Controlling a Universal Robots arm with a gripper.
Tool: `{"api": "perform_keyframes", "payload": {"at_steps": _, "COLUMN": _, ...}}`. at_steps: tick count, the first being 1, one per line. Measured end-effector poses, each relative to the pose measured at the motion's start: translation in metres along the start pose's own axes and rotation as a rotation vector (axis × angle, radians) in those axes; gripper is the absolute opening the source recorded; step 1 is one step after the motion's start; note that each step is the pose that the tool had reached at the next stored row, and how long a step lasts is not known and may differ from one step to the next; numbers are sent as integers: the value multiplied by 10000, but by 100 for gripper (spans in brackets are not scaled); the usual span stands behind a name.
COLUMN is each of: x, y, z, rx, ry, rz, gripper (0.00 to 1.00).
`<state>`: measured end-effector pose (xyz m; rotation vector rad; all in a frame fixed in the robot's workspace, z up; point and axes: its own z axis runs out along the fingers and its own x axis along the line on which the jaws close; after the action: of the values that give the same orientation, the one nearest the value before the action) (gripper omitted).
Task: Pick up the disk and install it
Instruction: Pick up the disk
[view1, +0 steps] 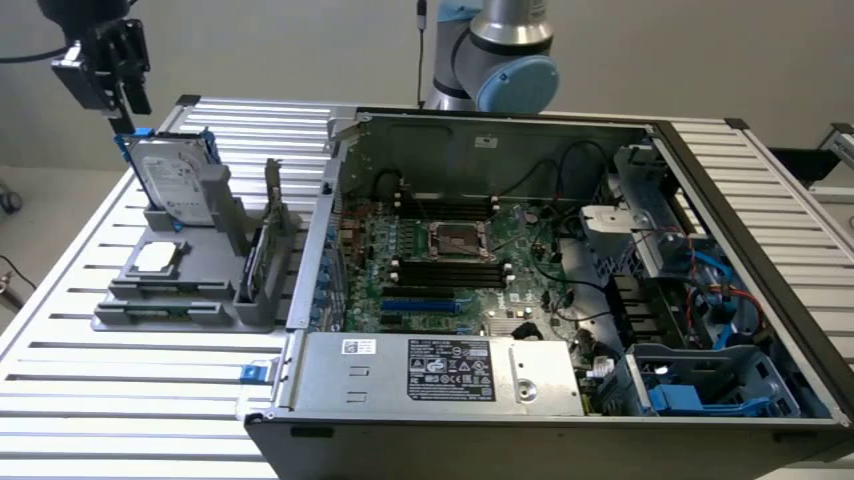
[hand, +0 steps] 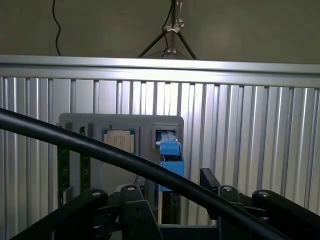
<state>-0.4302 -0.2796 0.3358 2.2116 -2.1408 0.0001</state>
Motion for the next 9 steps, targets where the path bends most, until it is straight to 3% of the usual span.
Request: {"api": "perform_keyframes", "payload": {"at_steps": 9, "x": 0, "y": -7, "z": 163, "rx": 5, "ry": 7, "rz": -123, "gripper": 54}}
